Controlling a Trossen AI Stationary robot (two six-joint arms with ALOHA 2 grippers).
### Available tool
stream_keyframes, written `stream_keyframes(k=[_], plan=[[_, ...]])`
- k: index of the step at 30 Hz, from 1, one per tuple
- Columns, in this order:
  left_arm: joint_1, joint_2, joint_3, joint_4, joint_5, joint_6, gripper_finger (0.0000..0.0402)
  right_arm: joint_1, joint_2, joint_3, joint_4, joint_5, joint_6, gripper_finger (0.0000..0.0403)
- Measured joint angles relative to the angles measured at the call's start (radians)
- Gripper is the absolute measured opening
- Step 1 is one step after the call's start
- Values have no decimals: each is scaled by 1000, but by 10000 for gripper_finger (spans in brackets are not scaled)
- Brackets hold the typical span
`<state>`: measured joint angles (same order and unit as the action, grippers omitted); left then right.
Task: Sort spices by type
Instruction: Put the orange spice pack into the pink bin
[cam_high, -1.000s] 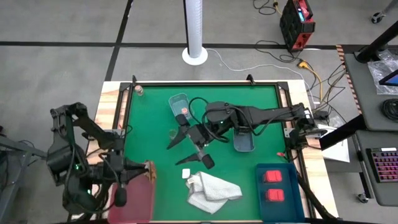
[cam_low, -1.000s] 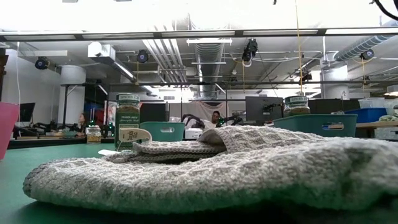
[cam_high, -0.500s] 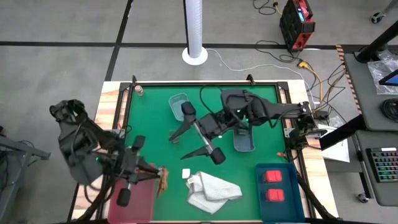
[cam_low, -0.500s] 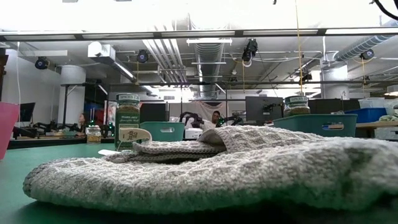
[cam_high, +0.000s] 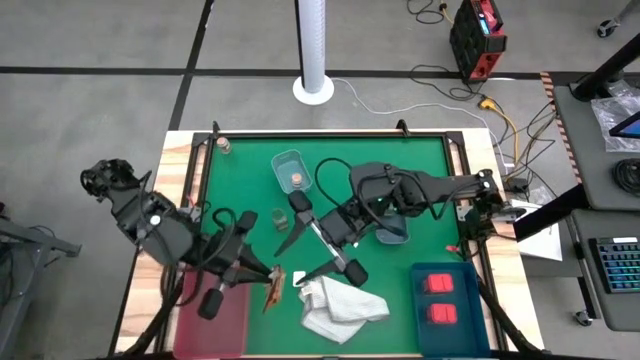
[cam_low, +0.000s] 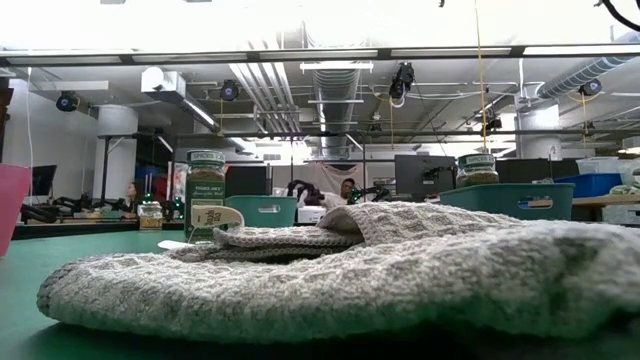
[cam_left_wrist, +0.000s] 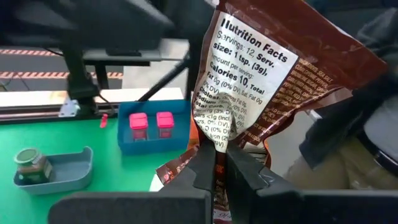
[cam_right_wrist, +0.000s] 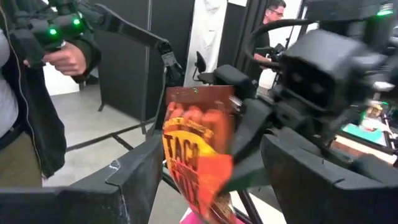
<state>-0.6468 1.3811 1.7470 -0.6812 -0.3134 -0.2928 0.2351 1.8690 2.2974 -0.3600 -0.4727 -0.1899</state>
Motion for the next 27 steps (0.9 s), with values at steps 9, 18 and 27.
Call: stream_keyframes(k=[9,18,27], plan=[[76,25,0,27,99,33,0,3,0,-8,-3,2,-22,240],[114,33,0,54,104,72,0,5,0,-11,-3,-33,-57,158],[112,27,-1,47,5,30,42,5,-1,-11,-29,-33,-111,14]])
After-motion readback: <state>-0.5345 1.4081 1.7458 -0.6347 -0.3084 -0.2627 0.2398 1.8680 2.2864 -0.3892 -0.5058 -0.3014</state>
